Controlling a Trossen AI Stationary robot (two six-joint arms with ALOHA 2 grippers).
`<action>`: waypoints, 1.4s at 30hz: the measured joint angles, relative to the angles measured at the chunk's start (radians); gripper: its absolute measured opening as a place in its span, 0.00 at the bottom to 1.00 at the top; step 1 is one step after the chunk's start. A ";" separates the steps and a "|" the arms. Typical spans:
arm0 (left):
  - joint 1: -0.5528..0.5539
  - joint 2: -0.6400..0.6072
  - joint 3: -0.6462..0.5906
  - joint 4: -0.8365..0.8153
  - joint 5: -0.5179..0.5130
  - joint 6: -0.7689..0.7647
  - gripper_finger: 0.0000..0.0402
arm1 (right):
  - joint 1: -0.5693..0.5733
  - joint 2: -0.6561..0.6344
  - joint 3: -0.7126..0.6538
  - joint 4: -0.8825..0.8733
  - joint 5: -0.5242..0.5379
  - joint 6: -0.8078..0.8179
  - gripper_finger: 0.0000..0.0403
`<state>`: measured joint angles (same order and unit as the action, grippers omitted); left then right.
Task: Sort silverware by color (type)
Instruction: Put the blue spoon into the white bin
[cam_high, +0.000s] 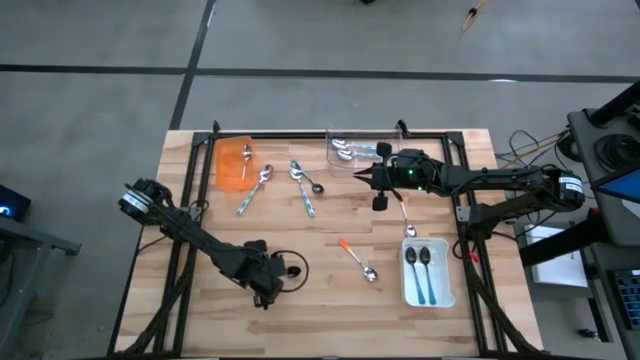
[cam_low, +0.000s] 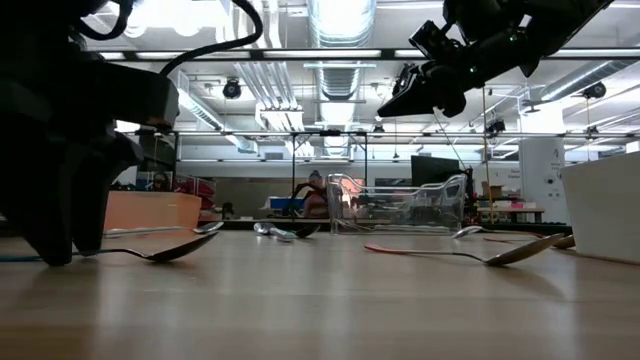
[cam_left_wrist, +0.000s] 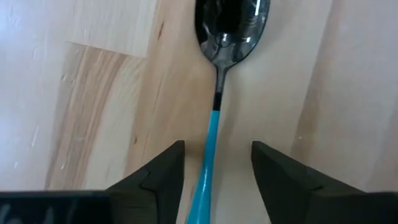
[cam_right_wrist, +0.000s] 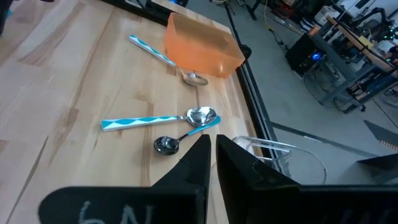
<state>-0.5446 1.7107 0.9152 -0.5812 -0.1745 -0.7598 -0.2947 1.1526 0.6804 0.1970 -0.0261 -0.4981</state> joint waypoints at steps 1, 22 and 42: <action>-0.001 0.000 -0.005 0.010 -0.001 0.000 0.39 | 0.000 0.000 0.000 0.000 0.000 0.000 0.04; 0.002 -0.025 -0.034 0.000 -0.206 0.043 0.01 | 0.000 0.058 0.000 0.050 0.000 0.000 0.04; 0.127 -0.286 -0.031 0.023 -0.505 0.444 0.00 | 0.000 0.060 0.000 0.079 0.000 0.062 0.04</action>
<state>-0.4175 1.4249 0.8841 -0.5583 -0.6795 -0.3157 -0.2950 1.2129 0.6804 0.2757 -0.0258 -0.4359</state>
